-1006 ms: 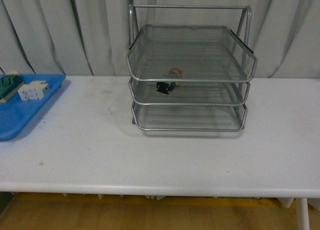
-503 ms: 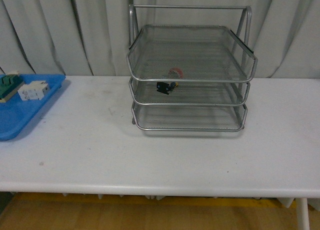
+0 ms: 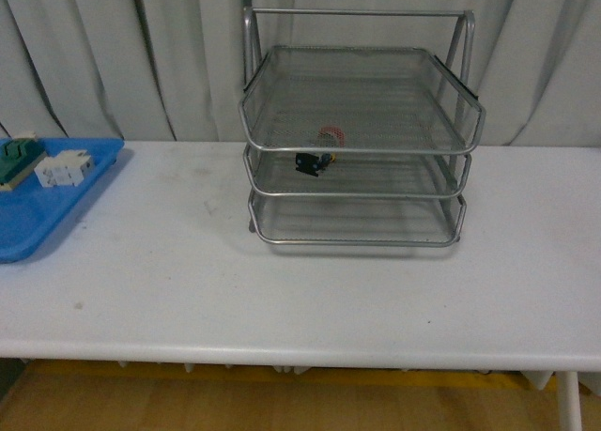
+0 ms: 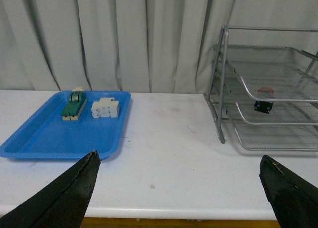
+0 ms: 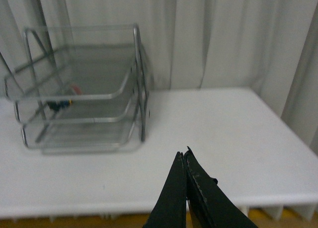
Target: Place button on rack with both arms
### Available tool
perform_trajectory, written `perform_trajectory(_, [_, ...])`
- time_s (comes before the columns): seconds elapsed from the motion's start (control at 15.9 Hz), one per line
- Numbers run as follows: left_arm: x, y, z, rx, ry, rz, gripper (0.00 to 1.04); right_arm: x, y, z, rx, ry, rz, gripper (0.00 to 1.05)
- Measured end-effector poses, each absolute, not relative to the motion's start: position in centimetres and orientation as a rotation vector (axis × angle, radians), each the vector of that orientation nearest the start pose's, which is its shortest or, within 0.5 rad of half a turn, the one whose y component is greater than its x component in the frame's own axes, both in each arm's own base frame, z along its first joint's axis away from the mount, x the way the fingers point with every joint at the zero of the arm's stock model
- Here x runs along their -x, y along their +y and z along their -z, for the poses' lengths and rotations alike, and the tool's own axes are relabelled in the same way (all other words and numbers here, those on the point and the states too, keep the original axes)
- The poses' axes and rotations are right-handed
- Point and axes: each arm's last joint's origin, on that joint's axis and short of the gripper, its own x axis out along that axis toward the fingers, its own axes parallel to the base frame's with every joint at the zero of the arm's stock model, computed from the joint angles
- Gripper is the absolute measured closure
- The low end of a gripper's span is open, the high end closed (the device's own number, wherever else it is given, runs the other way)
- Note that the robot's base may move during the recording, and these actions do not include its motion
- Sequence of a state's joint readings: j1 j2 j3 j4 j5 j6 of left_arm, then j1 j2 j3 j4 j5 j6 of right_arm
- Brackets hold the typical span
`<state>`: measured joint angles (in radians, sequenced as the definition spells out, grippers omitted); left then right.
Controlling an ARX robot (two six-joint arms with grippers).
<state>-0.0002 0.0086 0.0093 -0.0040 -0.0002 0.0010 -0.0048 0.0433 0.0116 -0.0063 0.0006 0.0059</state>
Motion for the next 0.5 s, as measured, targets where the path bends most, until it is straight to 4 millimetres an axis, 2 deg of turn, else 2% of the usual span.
perform_trajectory(0.06, [-9.77,0.0,-16.56,-0.001,0.004,0.0,0.07,-9.7,-0.05,-16.94,-0.006,-0.026,0.005,1.03])
perform_trajectory(0.25, [-9.77,0.0,-16.57,-0.001,0.003,0.0,0.07,-9.73,-0.05,-16.66,-0.004,-0.003,0.005,1.02])
perform_trajectory(0.44, [-9.77,0.0,-16.57,-0.001,0.002,0.0,0.07,-9.73,-0.05,-16.67,-0.003,-0.004,0.005,0.23])
perform_trajectory(0.5, [-9.77,0.0,-16.57,-0.001,0.002,0.0,0.07,-9.73,-0.05,-16.67,-0.004,-0.004,0.005,0.05])
